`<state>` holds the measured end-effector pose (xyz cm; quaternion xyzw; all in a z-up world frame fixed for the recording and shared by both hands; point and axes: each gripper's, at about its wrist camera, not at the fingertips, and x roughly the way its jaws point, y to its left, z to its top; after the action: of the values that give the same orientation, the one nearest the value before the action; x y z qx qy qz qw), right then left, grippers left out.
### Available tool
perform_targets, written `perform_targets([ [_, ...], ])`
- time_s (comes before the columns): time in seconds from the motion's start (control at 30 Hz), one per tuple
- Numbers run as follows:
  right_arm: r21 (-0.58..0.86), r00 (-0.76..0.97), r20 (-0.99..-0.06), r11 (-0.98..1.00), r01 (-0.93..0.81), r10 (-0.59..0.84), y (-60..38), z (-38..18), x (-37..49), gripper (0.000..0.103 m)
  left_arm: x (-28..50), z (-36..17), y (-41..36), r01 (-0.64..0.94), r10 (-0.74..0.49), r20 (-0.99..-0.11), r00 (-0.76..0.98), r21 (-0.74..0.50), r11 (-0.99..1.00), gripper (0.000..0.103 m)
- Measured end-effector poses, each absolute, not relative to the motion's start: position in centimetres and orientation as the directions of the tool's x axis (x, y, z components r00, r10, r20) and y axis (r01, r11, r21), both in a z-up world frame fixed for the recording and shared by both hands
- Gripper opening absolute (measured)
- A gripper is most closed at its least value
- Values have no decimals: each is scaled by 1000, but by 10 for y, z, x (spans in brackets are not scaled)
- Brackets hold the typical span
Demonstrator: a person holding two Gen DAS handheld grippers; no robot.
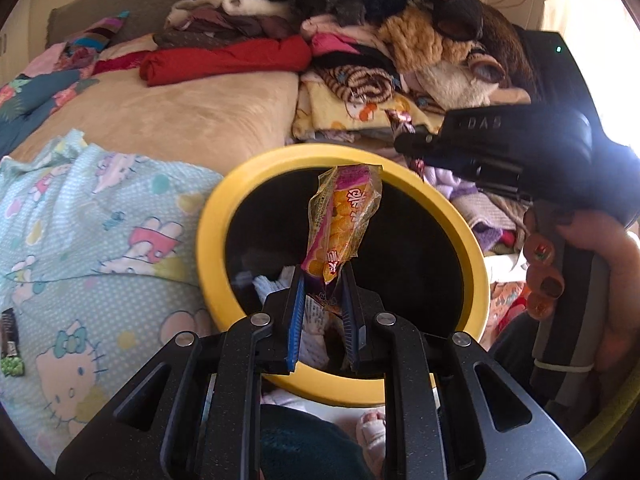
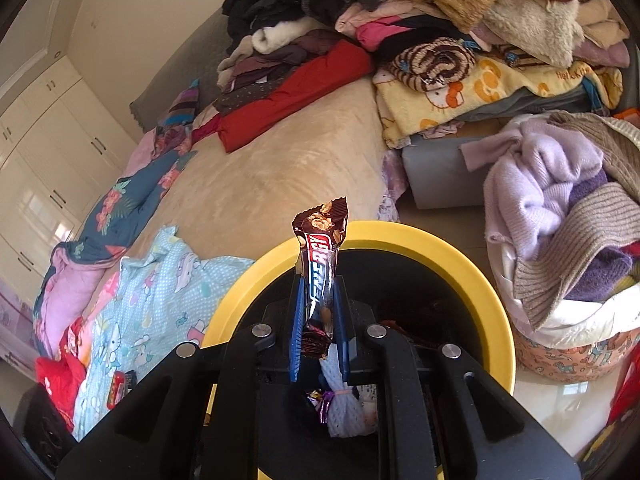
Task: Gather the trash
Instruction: 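Open the right gripper to drop the chocolate bar while the left drops the yellow packet, then move both tools back over the red candy tube and black packet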
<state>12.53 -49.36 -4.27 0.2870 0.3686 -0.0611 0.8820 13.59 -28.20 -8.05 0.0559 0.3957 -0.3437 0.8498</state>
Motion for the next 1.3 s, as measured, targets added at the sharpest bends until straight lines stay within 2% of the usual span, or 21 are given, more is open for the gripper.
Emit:
perform_targets([
  [0.37,496,691,-711,790,360,131,-508,-57,128,16,144,-107,-315,665,-523,-782,339,-195,721,12],
  [0.43,502,692,-710,783,367,131,-510,-58,128,17,145,-110,-318,667,-520,-790,323,-200,718,15],
  [0.47,505,692,-710,779,371,131,-511,-59,128,19,145,-111,-318,665,-518,-792,324,-199,720,21],
  [0.5,508,692,-710,775,375,131,-511,-59,128,22,145,-111,-318,661,-517,-791,327,-200,723,32],
  [0.53,513,692,-710,769,382,130,-512,-60,127,33,145,-111,-317,656,-517,-790,330,-202,727,37],
  [0.57,517,693,-710,763,388,129,-513,-61,127,43,145,-111,-315,647,-520,-785,337,-208,733,48],
  [0.63,523,694,-709,754,397,126,-515,-62,127,46,146,-109,-310,625,-524,-776,352,-222,749,57],
  [0.7,530,698,-705,747,400,127,-516,-62,127,50,148,-106,-302,595,-523,-765,375,-234,769,79],
  [0.73,535,702,-701,744,400,127,-517,-61,127,53,149,-104,-299,584,-526,-759,383,-242,775,82],
  [0.8,537,712,-691,746,395,121,-515,-59,127,58,151,-99,-288,555,-528,-741,415,-253,792,92],
  [0.93,529,732,-671,767,363,116,-507,-50,128,63,154,-89,-263,495,-508,-708,492,-252,831,92],
  [1.3,456,791,-602,861,225,112,-462,-20,132,67,158,-52,-188,365,-411,-606,681,-206,908,92],
])
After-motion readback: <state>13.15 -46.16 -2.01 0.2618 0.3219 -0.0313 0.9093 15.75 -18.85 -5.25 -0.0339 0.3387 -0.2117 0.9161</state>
